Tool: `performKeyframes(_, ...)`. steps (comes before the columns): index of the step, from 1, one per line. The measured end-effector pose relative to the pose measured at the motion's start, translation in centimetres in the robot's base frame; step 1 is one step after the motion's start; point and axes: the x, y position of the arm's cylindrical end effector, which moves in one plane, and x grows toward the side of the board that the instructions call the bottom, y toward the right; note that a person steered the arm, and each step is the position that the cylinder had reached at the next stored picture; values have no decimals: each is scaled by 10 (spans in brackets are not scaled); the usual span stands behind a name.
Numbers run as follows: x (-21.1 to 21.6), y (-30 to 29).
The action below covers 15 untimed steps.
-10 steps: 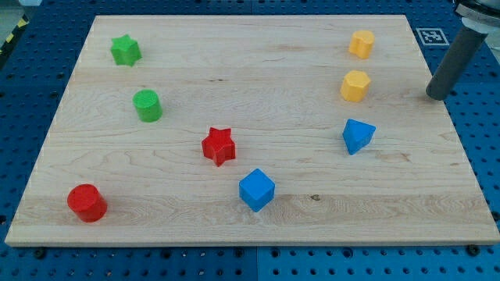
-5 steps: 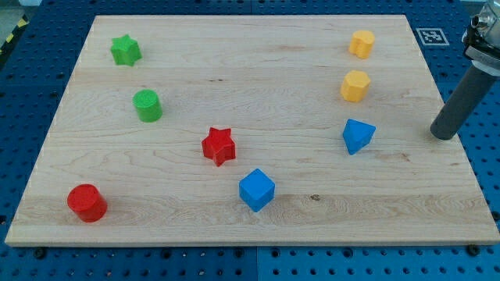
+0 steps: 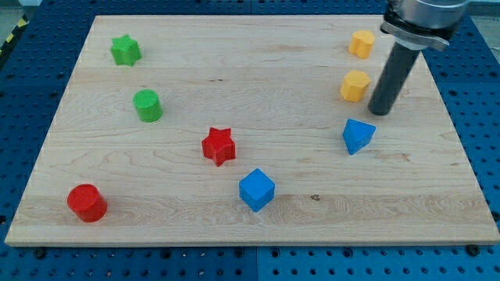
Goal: Move the blue triangle towards the bottom right corner of the board
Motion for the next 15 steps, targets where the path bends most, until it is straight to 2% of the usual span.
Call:
performKeyframes(1, 0, -37)
performKeyframes(6, 12, -73)
performKeyframes(8, 41, -39)
performKeyframes(9, 74, -29)
performKeyframes(11, 80, 7)
performKeyframes(14, 88, 16)
performKeyframes(15, 90, 47)
